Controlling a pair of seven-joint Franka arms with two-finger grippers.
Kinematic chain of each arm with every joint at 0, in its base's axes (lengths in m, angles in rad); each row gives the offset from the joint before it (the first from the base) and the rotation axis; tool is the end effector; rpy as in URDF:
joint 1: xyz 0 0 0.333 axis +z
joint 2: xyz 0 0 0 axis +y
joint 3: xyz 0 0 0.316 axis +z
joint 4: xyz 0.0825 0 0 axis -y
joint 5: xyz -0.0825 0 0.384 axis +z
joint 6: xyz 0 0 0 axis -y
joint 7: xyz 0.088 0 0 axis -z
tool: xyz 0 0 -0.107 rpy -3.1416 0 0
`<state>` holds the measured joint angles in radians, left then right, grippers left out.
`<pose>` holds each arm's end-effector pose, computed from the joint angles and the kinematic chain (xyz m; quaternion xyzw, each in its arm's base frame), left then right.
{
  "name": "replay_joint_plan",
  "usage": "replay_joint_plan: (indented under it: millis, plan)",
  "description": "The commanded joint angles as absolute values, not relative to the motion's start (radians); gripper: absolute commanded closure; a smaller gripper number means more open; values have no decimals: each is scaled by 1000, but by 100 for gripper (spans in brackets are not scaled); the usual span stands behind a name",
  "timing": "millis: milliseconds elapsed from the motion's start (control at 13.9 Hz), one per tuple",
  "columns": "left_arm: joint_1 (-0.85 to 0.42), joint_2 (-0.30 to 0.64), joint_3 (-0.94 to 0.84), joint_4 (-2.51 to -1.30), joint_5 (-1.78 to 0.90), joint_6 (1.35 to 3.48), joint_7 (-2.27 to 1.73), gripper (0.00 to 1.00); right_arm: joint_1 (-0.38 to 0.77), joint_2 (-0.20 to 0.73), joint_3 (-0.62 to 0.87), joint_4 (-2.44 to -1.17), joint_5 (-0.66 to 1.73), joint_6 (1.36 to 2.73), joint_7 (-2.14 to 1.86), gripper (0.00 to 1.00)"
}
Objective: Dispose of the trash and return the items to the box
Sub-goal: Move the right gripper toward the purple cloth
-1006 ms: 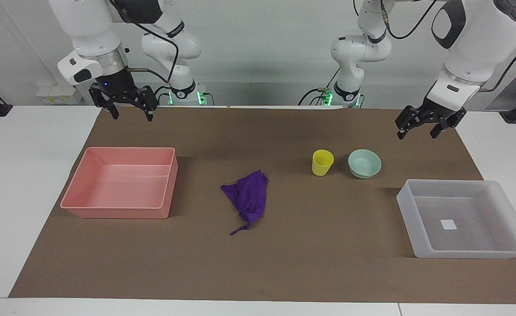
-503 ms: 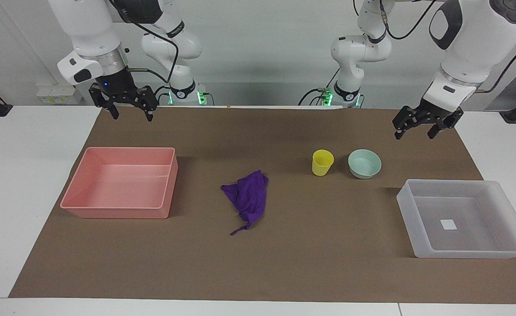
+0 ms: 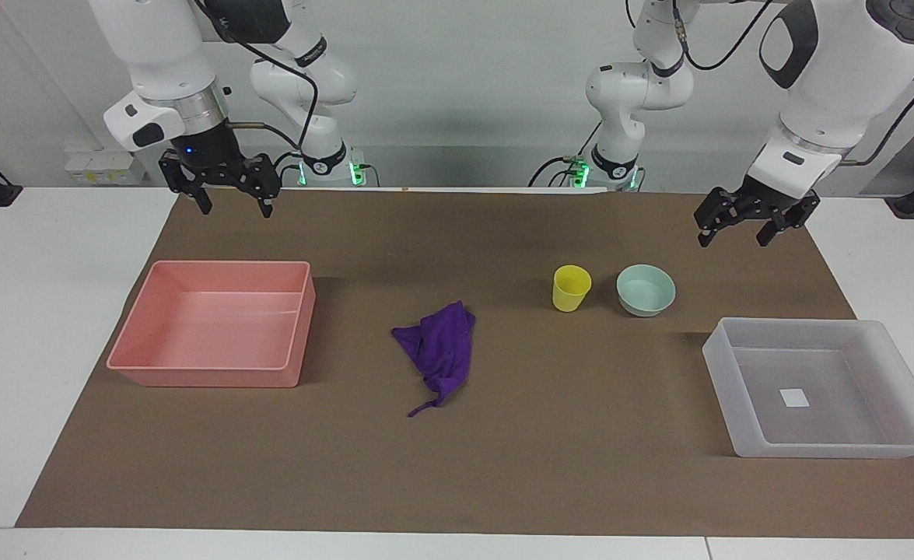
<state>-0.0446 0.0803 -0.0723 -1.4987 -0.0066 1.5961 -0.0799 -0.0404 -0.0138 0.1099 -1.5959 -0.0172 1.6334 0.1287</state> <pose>0.5782 -0.0668 0.6154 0.9998 -0.0183 0.0080 0.0070 0.5552 0.0373 0.6259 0.9992 -0.0293 0.0264 0.0068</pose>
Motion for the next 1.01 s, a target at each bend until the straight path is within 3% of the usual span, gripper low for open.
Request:
replay_joint_plan:
  millis: [0,646,934]
  plan:
    - [-46,75,-71,-1494,-2,1572,-64,0,-29,14,114,-1617,-3,1704,127,0]
    - [-40,72,-67,-1497,-3,1599,-67,0,123,210,112,-1646,-21,1965,290,0]
    - [-49,71,-69,-1584,-2,1589,-69,0,175,265,113,-1727,-21,2110,293,0]
